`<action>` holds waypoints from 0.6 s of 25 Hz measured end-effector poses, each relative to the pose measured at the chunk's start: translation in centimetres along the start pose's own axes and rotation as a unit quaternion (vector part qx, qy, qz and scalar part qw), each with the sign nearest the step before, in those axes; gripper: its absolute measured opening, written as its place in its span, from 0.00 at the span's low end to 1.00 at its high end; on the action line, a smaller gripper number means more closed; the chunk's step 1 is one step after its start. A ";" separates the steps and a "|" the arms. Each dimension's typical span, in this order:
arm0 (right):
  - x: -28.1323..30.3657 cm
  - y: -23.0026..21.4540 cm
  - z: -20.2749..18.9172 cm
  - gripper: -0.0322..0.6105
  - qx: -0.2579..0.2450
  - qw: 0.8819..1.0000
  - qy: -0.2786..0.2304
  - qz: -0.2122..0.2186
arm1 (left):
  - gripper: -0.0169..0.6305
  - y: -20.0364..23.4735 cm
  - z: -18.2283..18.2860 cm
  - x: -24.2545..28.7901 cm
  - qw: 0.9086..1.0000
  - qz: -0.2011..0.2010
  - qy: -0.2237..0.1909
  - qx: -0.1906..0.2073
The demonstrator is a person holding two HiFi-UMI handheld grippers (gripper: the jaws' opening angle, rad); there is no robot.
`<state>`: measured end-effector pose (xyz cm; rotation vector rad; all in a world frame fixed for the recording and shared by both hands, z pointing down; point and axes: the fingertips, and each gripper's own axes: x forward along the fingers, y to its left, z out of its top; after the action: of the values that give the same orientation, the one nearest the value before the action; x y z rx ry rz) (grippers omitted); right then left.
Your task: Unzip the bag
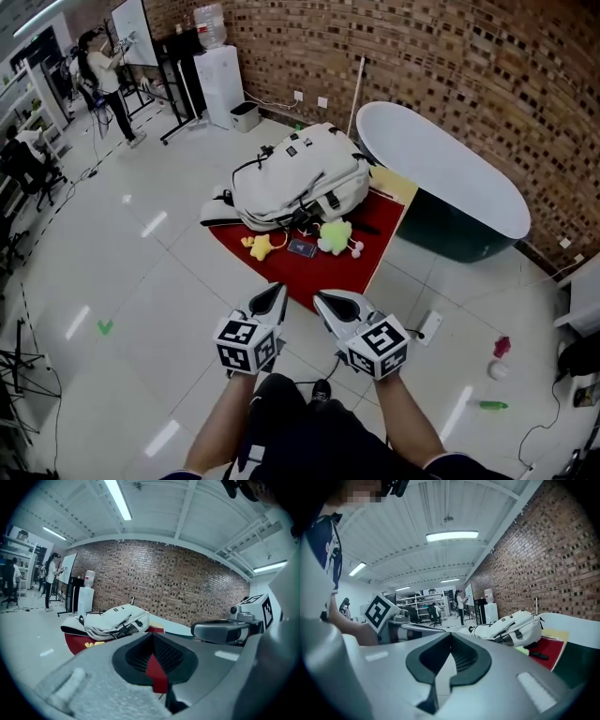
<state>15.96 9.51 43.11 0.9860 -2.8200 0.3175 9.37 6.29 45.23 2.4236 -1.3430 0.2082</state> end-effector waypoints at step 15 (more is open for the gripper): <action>13.0 -8.1 0.0 0.06 -0.004 0.997 0.062 -0.041 | 0.03 12.5 -0.1 12.4 0.998 -0.002 0.041 -0.038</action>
<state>10.97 -4.41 46.95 1.0393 -2.6602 0.3439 5.49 -9.47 52.05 2.3287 -1.2853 0.2483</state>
